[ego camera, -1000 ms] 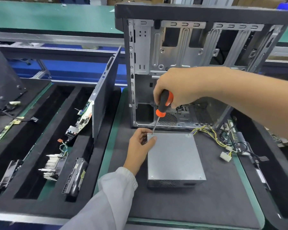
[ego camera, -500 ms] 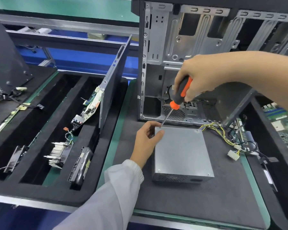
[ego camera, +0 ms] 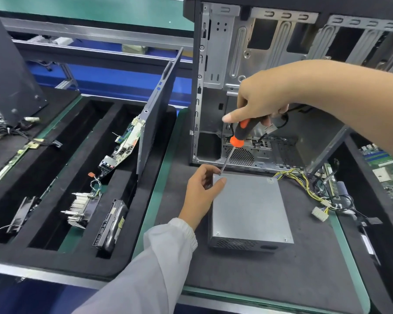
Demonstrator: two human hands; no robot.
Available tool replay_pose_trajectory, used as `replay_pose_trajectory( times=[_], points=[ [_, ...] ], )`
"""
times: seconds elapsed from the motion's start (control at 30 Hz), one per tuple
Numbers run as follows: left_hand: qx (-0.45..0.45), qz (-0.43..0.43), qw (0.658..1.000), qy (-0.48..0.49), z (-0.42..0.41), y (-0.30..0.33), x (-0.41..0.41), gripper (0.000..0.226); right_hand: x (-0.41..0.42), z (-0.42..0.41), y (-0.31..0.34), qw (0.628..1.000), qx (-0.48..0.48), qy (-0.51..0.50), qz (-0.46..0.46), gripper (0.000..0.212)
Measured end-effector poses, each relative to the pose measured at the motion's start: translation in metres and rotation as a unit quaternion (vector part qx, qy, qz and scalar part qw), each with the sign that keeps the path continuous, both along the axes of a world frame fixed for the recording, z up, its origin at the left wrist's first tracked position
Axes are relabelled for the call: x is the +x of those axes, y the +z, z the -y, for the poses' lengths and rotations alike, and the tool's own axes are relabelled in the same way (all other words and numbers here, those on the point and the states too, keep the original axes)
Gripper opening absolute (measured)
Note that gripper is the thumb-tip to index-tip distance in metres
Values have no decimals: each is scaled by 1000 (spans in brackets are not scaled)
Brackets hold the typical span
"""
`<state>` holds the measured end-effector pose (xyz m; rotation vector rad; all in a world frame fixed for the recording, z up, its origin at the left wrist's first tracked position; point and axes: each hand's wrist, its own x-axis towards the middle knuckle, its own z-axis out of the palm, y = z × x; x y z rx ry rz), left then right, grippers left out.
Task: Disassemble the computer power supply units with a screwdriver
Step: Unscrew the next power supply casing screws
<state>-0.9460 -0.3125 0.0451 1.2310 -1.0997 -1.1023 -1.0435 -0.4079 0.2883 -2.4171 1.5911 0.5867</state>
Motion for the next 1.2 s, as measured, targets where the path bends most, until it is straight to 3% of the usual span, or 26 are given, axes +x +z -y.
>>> replay_pose_trajectory(
  times=[0.1,0.23,0.37,0.5,0.63,0.73,0.93,1.1,1.2],
  points=[
    [3,9,1000,0,0,-1,0,17,0,-2,-1,997,-23,63,-39,44],
    [8,7,1000,-6,2,-1,1,19,-5,-7,3,976,-56,201,-58,8],
    [-22,4,999,-45,8,7,10,24,-6,-11,2,953,-92,285,-40,24],
    [-31,6,998,-60,18,18,14,24,-6,-9,-2,949,-113,293,-17,33],
    [-43,50,997,-46,25,21,13,23,-7,-8,2,979,-125,157,-30,91],
    [-51,70,995,-46,24,20,12,22,-9,-6,-8,978,-177,109,-30,71],
    [-52,55,994,-80,26,22,10,18,-4,-8,-17,958,-252,134,-8,64],
    [-67,30,996,-50,25,20,-3,23,0,-8,-15,955,-238,179,-15,55],
    [-75,9,997,-30,24,17,-7,23,-5,-6,-5,961,-149,233,-27,27]
  ],
)
